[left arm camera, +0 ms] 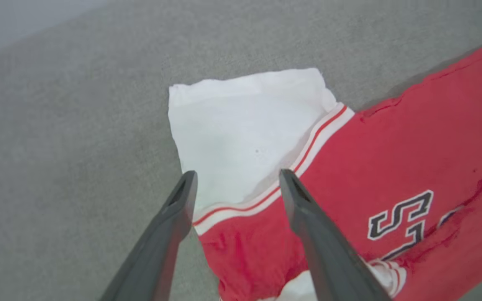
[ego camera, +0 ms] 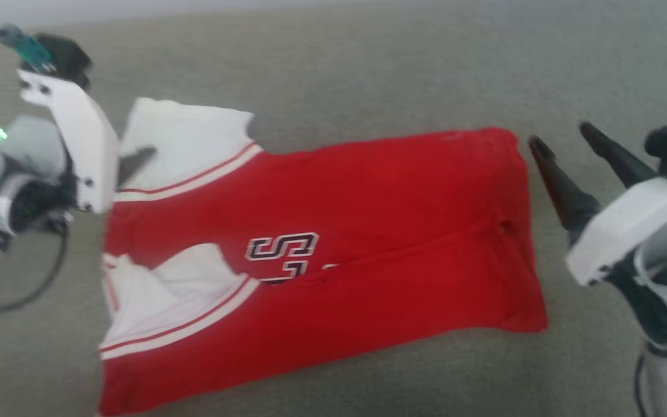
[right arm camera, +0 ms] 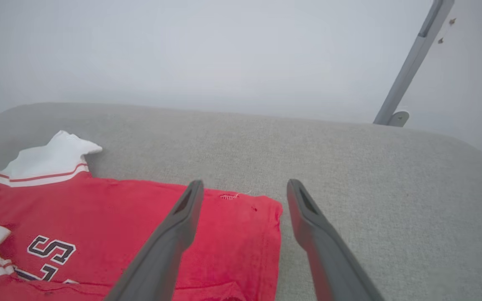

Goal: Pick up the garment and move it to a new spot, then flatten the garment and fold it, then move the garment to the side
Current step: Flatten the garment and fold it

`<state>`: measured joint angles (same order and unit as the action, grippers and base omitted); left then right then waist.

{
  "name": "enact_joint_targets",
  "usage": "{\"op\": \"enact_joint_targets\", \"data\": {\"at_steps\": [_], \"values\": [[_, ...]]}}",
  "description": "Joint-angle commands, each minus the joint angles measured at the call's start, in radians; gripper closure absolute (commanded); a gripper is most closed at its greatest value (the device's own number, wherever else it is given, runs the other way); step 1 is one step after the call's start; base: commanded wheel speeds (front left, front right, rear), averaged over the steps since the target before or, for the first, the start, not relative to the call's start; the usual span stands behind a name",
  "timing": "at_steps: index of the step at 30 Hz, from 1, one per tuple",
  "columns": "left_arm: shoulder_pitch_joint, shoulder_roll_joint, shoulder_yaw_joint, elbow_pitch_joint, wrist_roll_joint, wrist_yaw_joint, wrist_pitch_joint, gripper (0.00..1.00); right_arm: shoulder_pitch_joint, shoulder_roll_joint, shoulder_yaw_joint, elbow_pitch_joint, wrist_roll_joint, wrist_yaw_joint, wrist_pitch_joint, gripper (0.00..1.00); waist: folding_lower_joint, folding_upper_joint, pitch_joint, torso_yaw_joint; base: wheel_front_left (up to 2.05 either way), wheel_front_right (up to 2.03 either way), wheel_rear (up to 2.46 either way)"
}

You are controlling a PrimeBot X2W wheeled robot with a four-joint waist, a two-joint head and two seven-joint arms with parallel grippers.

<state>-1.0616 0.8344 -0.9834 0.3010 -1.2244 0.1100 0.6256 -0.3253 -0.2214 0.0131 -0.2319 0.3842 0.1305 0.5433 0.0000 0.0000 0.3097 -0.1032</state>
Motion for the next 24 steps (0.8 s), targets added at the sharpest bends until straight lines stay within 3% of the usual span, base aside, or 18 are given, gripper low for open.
{"op": "enact_joint_targets", "data": {"at_steps": [1,8,14,17,18,19,24], "values": [[-0.029,-0.002,0.003,0.036,0.031,-0.017,-0.022,0.00,-0.021,0.015,0.019,0.009,-0.012,0.000,-0.044,0.00,0.0000,0.0000,0.052,-0.062,0.00,0.00,0.00],[-0.121,-0.009,-0.005,0.221,0.091,-0.094,-0.040,0.00,-0.058,0.048,0.070,0.051,-0.016,0.000,-0.173,0.00,0.0000,0.0000,0.133,-0.143,0.00,0.00,0.00],[-0.168,-0.023,-0.004,0.371,0.080,-0.120,-0.002,0.00,-0.079,0.044,0.099,0.075,-0.003,0.000,-0.183,0.00,0.0000,0.0000,0.189,-0.178,0.00,0.00,0.00],[-0.152,-0.060,0.001,0.442,0.035,-0.115,0.055,0.00,-0.096,0.036,0.114,0.093,0.010,0.000,-0.151,0.00,0.0000,0.0000,0.206,-0.181,0.00,0.00,0.00],[-0.143,-0.068,-0.010,0.463,0.026,-0.115,0.090,0.66,-0.105,0.028,0.119,0.101,0.013,0.000,-0.135,0.00,0.0000,0.0000,0.209,-0.180,0.00,0.00,0.00],[-0.133,-0.078,-0.018,0.480,0.015,-0.110,0.127,1.00,-0.117,0.023,0.123,0.110,0.011,0.000,-0.119,0.00,0.0000,0.0000,0.211,-0.178,0.00,0.00,0.00],[-0.150,-0.112,-0.035,0.505,0.002,-0.125,0.191,1.00,-0.206,0.004,0.145,0.190,0.034,0.000,0.018,0.00,0.0000,0.0000,0.224,-0.159,0.00,0.00,0.00]]}}
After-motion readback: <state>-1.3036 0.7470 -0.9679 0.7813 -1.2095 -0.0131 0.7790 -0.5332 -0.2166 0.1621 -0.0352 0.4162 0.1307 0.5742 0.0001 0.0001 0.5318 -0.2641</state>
